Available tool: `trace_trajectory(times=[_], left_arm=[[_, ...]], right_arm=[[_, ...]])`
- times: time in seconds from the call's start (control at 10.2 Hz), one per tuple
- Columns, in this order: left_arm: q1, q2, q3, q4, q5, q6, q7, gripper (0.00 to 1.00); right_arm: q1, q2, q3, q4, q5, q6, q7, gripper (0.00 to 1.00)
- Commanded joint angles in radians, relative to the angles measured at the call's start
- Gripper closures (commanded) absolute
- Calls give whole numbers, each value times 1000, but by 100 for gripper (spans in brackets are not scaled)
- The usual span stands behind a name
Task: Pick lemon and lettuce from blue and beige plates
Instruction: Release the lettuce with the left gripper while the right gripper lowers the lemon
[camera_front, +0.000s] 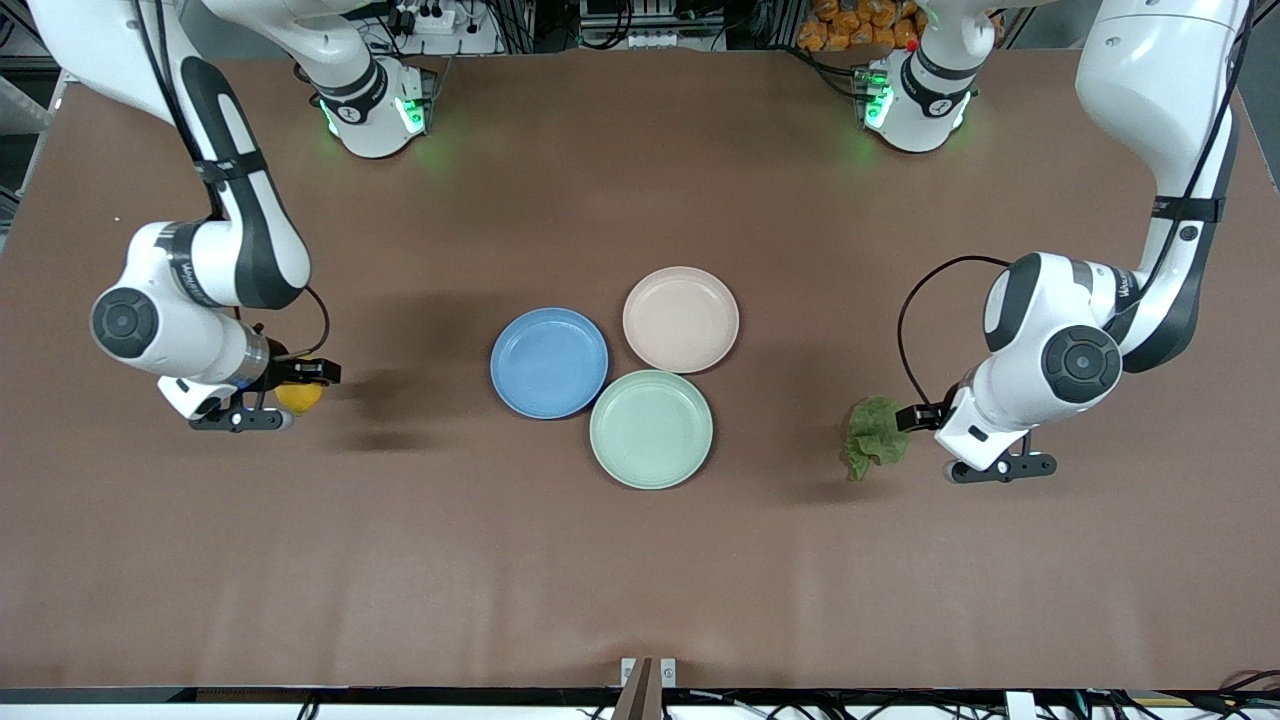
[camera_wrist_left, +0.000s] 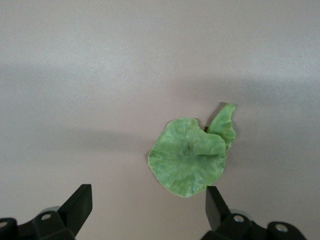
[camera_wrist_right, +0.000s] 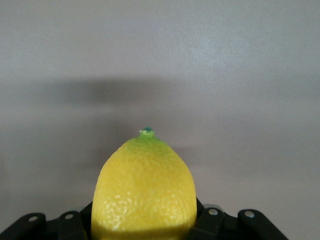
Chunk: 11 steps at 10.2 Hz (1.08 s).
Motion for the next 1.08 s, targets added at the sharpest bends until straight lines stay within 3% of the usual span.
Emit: trace_trajectory(times=[0.0,0.29,0.59,0.88,0.98], left_arm=[[10,-22,-6,-29,-20,-7,-41,0],[-48,-53,3,-44,-58,-140,-65,0],[-61,-53,47,-76,-50,-85,-64,0],[-65,-173,101,-223,-107,-79,-52,0],[-67,-232,115,-289,-146,-80,-44,0]], right_arm=[[-16,-9,11,-75,-11,100,-15,57],[-16,69,10,-75,-11,215,-36,56],[-17,140,11,-72,-11,315,-36,55],[-22,164,11,-68,-7,338,-36,52],[-23,184,11,-63,-3,355,-36,43]])
